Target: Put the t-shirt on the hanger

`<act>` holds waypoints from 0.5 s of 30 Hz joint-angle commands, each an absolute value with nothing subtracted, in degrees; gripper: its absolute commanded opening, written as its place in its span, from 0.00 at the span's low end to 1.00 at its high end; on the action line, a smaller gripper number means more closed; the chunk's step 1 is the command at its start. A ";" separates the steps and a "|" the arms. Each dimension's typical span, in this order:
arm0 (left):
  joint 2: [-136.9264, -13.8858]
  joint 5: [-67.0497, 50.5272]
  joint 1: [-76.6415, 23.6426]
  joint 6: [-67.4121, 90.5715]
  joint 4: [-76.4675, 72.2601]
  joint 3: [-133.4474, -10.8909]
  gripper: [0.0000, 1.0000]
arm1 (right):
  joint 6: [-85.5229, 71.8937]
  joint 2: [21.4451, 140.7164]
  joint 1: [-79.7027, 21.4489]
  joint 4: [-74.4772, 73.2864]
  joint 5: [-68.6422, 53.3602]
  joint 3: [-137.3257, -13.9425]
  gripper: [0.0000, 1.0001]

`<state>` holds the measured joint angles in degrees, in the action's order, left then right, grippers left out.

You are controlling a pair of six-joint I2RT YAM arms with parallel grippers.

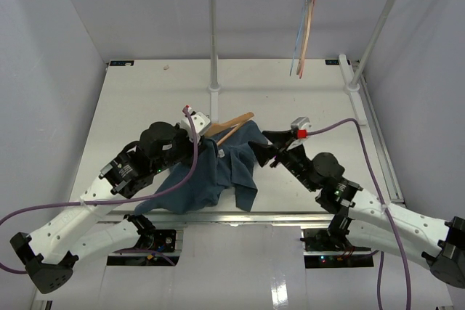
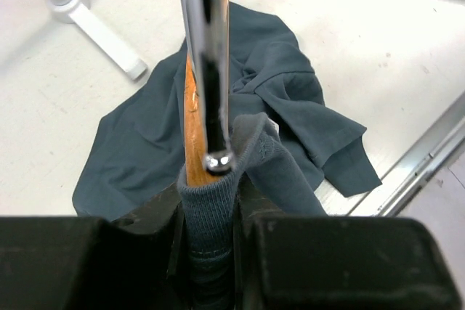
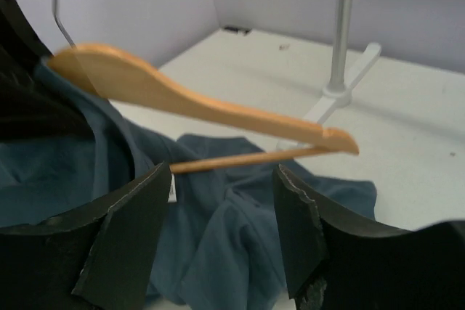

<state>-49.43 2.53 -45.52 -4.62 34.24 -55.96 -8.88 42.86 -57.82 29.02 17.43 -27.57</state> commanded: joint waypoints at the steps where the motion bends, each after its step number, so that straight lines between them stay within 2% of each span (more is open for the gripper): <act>1: -47.93 8.08 -45.53 -1.43 28.24 -57.93 0.00 | -15.12 49.20 -58.42 27.19 13.73 -30.63 0.61; 10: -46.47 7.65 -45.44 1.62 24.85 -57.47 0.00 | -18.50 54.81 -61.08 36.92 11.71 -28.08 0.48; 13: -46.32 8.40 -45.51 2.07 24.70 -57.39 0.00 | -18.88 56.49 -62.24 41.84 12.14 -26.96 0.48; 15: -46.28 8.44 -45.48 2.31 24.61 -57.43 0.00 | -18.81 58.08 -63.03 43.60 13.37 -27.01 0.52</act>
